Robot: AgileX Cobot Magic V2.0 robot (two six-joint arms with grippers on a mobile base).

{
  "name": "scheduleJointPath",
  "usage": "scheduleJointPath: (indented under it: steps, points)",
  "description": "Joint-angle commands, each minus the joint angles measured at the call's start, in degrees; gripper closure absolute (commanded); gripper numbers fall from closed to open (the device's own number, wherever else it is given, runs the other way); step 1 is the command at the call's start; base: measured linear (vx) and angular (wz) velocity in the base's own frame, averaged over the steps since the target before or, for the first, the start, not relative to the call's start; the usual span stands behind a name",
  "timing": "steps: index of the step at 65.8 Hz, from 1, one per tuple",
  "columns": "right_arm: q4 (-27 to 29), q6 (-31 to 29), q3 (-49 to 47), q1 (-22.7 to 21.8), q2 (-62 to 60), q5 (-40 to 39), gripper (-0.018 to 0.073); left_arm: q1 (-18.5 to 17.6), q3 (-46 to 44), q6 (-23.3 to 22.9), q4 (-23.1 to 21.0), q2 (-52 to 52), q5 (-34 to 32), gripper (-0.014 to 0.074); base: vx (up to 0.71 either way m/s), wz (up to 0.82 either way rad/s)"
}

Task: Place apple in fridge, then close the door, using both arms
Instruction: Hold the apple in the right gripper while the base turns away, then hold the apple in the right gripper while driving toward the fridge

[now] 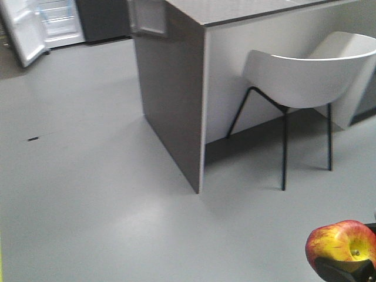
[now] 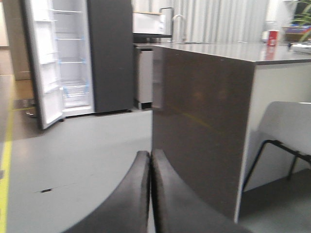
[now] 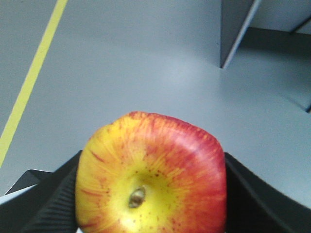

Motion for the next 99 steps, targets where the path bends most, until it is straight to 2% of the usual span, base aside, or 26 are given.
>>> scheduleJointPath:
  steps: [1, 44, 99]
  points:
    - [0.16, -0.16, -1.56, -0.18, -0.03, -3.25, 0.0202, -0.07, 1.71, -0.45, -0.21, -0.87, -4.27, 0.0602, 0.00, 0.51]
    - [0.16, -0.16, -1.56, -0.18, -0.03, -3.18, 0.0202, -0.07, 1.71, -0.45, -0.21, -0.87, -4.27, 0.0602, 0.01, 0.41]
    - [0.16, -0.16, -1.56, -0.18, -0.03, -3.18, 0.0202, -0.07, 1.71, -0.45, -0.21, -0.87, -4.27, 0.0602, 0.04, 0.26]
